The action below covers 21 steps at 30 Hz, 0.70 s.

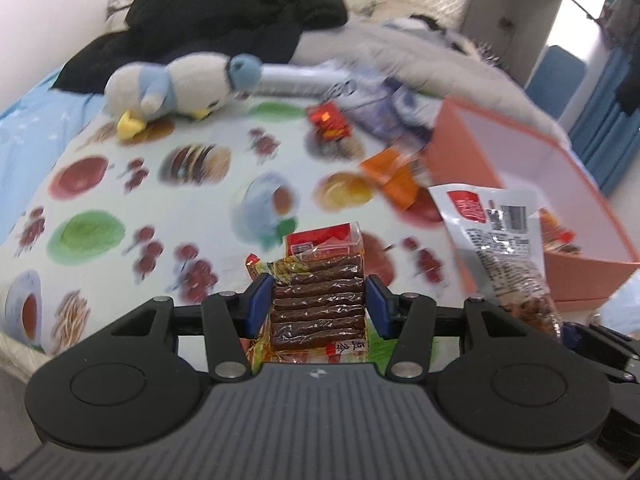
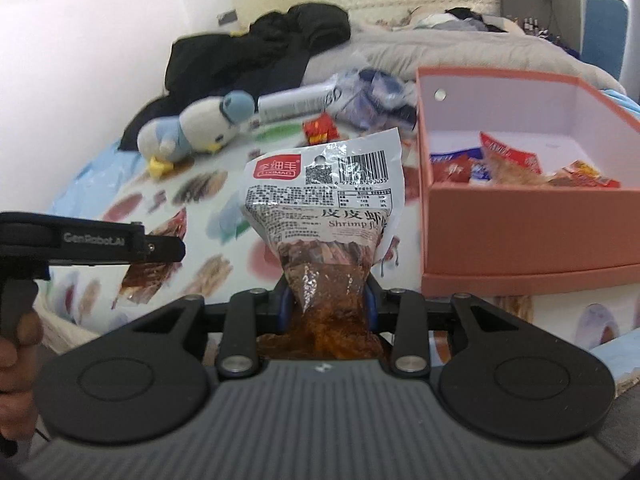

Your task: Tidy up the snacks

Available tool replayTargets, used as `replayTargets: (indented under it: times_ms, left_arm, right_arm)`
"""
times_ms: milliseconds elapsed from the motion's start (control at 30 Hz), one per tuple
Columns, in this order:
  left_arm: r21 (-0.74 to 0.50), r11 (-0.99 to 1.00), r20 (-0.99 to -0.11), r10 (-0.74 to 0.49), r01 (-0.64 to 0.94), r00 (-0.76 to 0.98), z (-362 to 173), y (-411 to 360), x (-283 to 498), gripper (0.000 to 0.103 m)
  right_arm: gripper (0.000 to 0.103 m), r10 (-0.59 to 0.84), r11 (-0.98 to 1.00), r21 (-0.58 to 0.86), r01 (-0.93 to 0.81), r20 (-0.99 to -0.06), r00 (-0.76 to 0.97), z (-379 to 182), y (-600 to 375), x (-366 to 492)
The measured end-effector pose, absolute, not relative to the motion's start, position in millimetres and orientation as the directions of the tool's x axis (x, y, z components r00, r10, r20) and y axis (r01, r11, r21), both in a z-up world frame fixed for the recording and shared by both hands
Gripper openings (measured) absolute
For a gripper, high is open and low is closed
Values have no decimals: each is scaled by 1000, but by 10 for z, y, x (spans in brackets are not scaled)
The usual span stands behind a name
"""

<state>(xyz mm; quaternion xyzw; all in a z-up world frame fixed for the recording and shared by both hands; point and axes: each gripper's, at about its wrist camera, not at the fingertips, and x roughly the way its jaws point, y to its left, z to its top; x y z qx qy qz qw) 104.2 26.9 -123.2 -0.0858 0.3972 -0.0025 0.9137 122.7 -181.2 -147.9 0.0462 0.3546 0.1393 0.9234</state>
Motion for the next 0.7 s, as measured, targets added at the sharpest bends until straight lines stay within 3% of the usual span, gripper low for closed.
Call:
replayTargets:
  times_ms: [367, 700]
  left_arm:
    - [-227, 969, -652, -225, 97, 724, -708, -197, 883, 56]
    - [-251, 932, -638, -363, 263, 679, -677, -797, 1027, 56]
  right_arm:
    - [37, 230, 972, 173, -158, -569, 789, -974, -2147, 977]
    - [37, 121, 989, 143, -49, -553, 824, -874, -2540, 855]
